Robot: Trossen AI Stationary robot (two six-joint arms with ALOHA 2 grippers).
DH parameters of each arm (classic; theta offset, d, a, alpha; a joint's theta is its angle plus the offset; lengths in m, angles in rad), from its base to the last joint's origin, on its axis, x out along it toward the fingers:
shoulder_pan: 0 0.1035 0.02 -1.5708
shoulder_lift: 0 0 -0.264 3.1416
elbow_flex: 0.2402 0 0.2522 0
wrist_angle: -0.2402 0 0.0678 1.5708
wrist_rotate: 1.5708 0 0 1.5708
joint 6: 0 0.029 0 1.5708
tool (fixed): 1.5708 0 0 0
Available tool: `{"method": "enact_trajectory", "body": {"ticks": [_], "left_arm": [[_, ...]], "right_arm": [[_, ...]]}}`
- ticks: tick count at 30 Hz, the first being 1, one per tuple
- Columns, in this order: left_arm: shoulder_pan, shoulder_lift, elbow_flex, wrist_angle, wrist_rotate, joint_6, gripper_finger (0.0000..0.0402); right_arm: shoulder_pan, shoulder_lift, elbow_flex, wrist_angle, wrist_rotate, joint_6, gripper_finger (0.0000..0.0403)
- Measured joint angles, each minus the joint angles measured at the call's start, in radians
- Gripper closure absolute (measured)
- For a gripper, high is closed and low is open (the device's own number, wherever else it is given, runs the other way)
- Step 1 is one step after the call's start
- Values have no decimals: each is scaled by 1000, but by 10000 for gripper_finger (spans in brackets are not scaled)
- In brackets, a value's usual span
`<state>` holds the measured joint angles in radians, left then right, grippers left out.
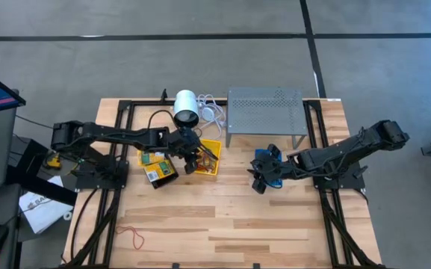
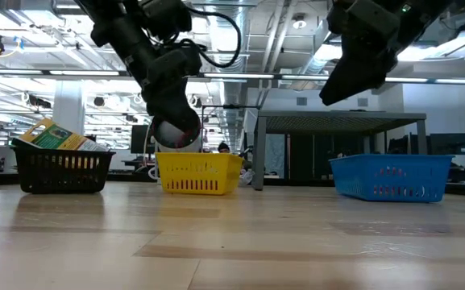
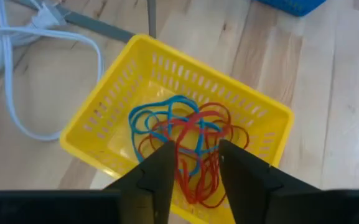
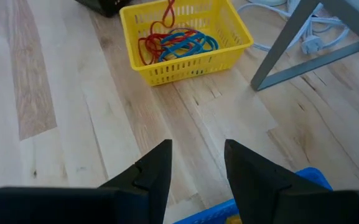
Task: Pick & Place Office Desk Supplies
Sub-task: Put the right red rubber band into the yellow basket, then put the red rubber band into the yellow basket
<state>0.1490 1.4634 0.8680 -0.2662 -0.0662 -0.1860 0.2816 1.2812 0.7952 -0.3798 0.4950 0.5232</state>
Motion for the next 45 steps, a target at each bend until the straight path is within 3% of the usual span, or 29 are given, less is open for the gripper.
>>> {"method": "enact_trajectory", "body": {"ticks": [9,20,28,32,36,40,45], "left_arm": [[3,-21,0,74,136,-4,233],[34,-44,1,57,129,-6,210],[-3,-254,0,-49,317,-110,219],[-96,-423,3,-184,327,-197,237],[-268,-511,2,-423,306,-363,256],[-477,-510,0,-553,301,-570,272],[-669,-450,0,-556,284,-714,293]], "right_arm": [[13,0,0,0,0,0,260],[20,0,0,27,0,0,260],[15,0,0,53,0,12,260],[-8,0,0,117,-78,-11,260],[-32,0,0,148,-145,-33,260],[-47,0,0,161,-155,-33,260],[-49,0,0,179,-155,-2,260]]}}
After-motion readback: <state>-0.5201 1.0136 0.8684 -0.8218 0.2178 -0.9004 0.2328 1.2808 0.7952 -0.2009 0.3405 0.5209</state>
